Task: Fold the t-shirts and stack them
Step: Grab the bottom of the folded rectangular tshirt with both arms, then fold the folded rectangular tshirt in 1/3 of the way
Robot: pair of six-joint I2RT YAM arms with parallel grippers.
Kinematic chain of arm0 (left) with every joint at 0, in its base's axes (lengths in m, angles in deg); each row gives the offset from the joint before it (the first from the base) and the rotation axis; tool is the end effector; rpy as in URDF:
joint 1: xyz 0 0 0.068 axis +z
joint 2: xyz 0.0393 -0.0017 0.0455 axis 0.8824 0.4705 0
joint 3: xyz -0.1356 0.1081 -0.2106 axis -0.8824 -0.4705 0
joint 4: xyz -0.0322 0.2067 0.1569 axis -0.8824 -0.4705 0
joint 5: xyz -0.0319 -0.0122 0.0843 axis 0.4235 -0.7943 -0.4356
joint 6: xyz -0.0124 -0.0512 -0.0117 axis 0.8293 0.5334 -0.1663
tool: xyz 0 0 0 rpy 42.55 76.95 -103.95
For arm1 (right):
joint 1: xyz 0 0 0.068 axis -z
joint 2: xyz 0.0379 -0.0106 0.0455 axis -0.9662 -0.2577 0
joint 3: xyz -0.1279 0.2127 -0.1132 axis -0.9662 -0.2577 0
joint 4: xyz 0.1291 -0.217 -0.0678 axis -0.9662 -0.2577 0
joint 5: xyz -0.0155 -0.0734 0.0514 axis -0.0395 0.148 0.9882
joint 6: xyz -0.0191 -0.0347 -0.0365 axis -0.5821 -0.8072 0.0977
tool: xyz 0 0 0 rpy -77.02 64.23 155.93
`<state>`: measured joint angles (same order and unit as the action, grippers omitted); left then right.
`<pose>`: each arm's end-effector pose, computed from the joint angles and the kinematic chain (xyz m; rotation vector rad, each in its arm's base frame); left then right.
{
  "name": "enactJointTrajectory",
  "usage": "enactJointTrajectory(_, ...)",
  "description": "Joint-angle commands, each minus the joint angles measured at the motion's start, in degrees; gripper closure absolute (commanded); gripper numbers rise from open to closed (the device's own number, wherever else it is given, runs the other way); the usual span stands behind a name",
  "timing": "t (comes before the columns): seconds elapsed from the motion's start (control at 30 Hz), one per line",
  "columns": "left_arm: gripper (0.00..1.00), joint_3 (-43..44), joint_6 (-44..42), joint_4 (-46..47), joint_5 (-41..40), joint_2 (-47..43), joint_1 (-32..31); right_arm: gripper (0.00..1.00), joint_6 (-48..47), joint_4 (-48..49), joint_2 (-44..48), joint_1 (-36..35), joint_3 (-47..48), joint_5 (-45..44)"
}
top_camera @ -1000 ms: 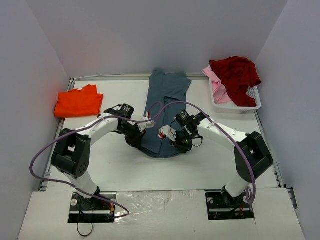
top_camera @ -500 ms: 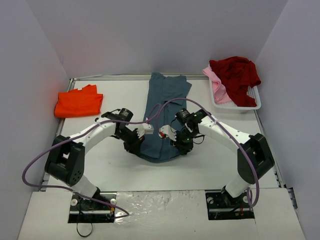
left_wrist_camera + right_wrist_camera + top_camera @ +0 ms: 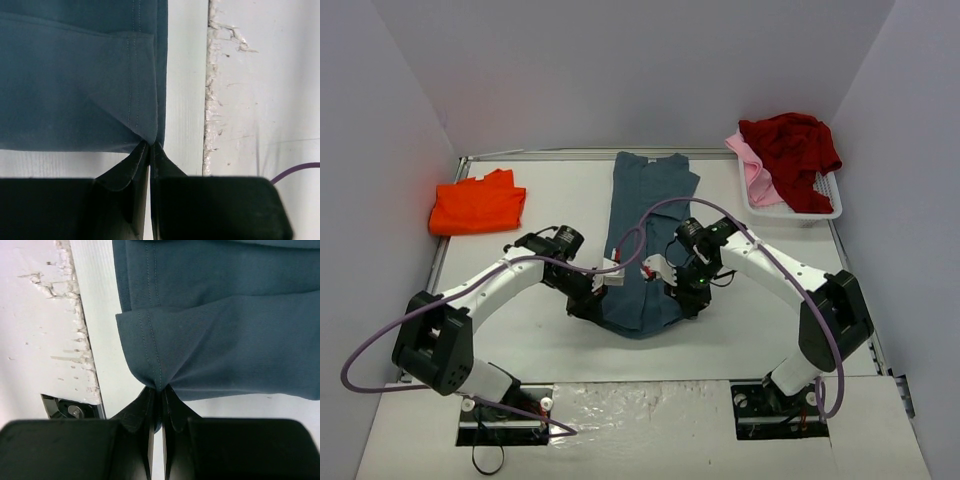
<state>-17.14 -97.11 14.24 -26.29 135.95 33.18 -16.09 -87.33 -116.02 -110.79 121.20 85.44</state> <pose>0.2146 -0.1502 0.2330 1.6001 1.9525 -1.2090 0.2321 0.1922 0.2331 -1.8835 1.9129 0.7994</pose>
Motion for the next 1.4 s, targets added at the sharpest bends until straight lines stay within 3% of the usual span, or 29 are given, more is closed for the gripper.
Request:
enactJointTrajectory(0.0, 0.98, 0.21, -6.01, -5.12, 4.16, -2.6, -0.78, 1.0, -1.56, -5.5, 3.18, -0.57, 2.1, 2.92)
enactJointTrajectory(0.4, 0.98, 3.54, -19.19, -17.69, 7.06, -1.46, -2.27, 1.0, -3.76, -13.32, 5.11, -1.72, 5.26, 5.56)
enactJointTrajectory(1.37, 0.98, 20.24, -24.38, -27.19, 1.09, 9.44, -0.78, 1.0, -7.8, -12.18, -1.83, 1.62, 13.52, -0.68)
